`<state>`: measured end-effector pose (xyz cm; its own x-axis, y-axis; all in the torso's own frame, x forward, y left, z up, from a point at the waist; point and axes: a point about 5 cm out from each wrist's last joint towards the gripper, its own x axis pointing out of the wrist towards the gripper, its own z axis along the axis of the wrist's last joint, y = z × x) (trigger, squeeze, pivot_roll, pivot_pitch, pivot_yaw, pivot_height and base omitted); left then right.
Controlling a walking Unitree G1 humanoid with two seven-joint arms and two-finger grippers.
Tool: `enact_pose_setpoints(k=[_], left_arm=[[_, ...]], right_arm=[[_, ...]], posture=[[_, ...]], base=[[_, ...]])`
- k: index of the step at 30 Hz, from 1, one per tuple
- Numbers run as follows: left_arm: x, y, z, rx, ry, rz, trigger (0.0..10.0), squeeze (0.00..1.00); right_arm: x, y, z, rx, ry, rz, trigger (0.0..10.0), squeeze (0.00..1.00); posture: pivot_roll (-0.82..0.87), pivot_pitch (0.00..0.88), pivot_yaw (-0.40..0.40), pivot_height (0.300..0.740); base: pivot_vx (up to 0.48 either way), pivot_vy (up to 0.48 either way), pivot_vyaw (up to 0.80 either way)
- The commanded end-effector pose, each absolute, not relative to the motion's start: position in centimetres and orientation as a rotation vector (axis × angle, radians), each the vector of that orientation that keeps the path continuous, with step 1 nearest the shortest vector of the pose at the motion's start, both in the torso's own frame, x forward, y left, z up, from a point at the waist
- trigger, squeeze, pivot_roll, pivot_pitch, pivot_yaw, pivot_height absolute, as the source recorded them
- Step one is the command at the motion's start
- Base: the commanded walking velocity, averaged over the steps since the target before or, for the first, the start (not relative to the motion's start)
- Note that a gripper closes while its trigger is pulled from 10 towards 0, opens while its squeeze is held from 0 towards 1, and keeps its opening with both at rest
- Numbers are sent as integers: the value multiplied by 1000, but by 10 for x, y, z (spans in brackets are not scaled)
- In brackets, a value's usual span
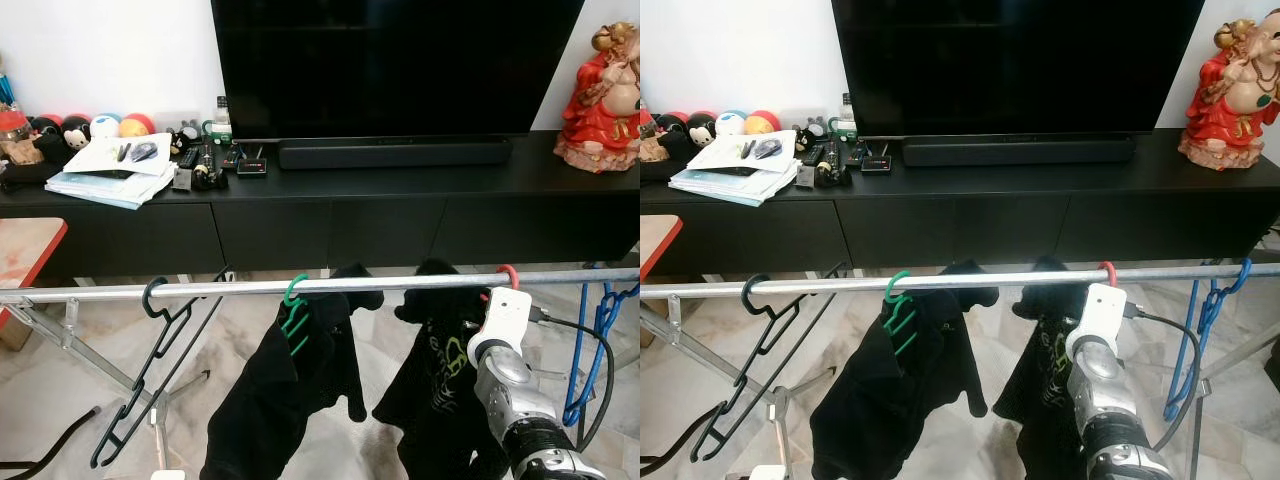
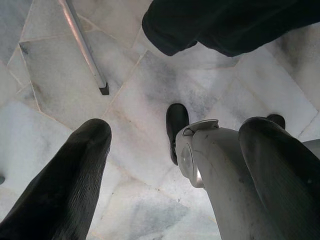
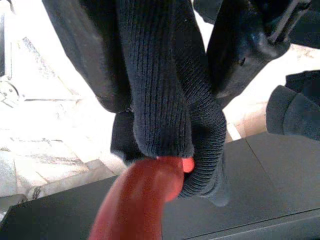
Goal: Hang hanger
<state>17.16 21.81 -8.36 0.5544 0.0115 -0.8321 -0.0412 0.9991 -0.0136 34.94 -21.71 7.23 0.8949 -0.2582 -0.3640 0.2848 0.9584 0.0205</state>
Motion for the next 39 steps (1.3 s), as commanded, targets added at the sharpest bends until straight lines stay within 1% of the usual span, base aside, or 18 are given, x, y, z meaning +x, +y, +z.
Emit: enact_pose_setpoints(k=[1,6,14,29,32,35,36,37,39], left_arm=[[166,220,-86,-13,1009,25,10000,0],[162,224,-87,0,1016,21,10000,0],[160,225,-87,9,1022,17,10000,0],[158,217,-90,7,1027,7,10000,0],[158,216,-90,7,1028,8,10000,0],[158,217,-90,8,1028,9,10000,0],[158,217,-90,8,1028,9,10000,0],[159,217,-89,7,1027,9,10000,0],[159,218,-89,7,1026,10,10000,0]], right_arm=[[353,-215,77,85,355,-274,0,0],[353,-209,72,84,378,-256,0,0],[350,-207,67,91,393,-262,0,0],[347,-206,63,124,385,-271,0,0],[348,-207,66,140,345,-280,0,0],[351,-207,80,175,212,-270,0,0],[351,-207,80,175,212,-270,0,0],[352,-206,86,171,148,-254,0,0],[351,-206,90,158,110,-253,0,0]], posture=[[42,49,27,740],[46,50,28,740],[50,53,32,740],[48,50,29,740],[46,51,29,740],[45,51,27,740],[45,51,27,740],[45,50,27,740],[45,50,27,740]], base=[[0,0,0],[0,0,0],[0,0,0],[0,0,0],[0,0,0],[0,0,0],[0,0,0],[0,0,0],[0,0,0]])
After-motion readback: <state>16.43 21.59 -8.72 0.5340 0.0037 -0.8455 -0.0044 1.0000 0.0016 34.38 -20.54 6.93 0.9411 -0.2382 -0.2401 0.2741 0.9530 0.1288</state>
